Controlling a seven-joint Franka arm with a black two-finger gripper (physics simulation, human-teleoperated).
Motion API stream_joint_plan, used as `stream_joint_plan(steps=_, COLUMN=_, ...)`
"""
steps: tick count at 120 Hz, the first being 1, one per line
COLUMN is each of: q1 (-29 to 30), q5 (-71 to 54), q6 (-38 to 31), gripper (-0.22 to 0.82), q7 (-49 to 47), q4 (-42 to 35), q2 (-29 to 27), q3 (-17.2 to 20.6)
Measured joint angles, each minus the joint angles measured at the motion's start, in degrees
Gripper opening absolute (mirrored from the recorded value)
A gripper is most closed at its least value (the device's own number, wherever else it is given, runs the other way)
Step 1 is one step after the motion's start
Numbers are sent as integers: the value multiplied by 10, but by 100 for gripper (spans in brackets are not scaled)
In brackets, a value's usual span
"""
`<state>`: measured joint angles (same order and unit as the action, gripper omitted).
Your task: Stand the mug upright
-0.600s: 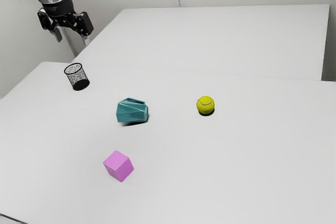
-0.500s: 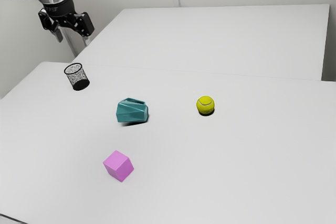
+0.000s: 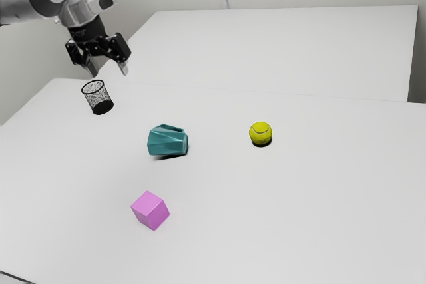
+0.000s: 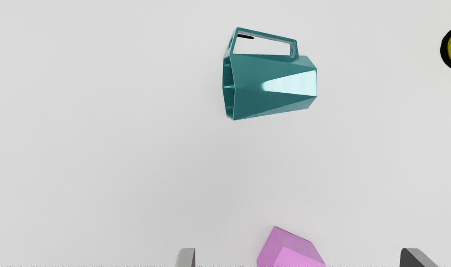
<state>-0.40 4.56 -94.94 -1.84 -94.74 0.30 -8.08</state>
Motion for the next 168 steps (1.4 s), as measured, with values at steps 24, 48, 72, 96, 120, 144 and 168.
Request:
stream_joint_plan(steps=24, q1=70, q5=124, q6=-3, gripper=60, q7=4, q4=-38, q2=48, q3=0)
stream_joint_plan(steps=48, q1=120, q5=207, q6=0, gripper=60, q7=14, q4=-43, q2=116, q3=-1)
stream_joint_plan(steps=72, q1=131, q5=262, q6=-8, gripper=60, q7=30, q4=-33, q2=176, q3=-1)
stream_joint_plan(steps=96, q1=133, q5=289, q6=-29, gripper=60, q7=46, q4=-23, q2=219, q3=-1)
stream_joint_plan(steps=120, q1=135, q5=329, q6=-55, gripper=60, q7=57, q4=-3, q2=263, q3=-1)
stream_joint_plan(steps=144, q1=136, q5=379, q6=-87, gripper=60, q7=70, q4=0, q2=288, q3=2)
stream_joint_plan(steps=168, q1=135, q5=420, q6=-108, gripper=60, q7=80, q4=1, q2=300, q3=7)
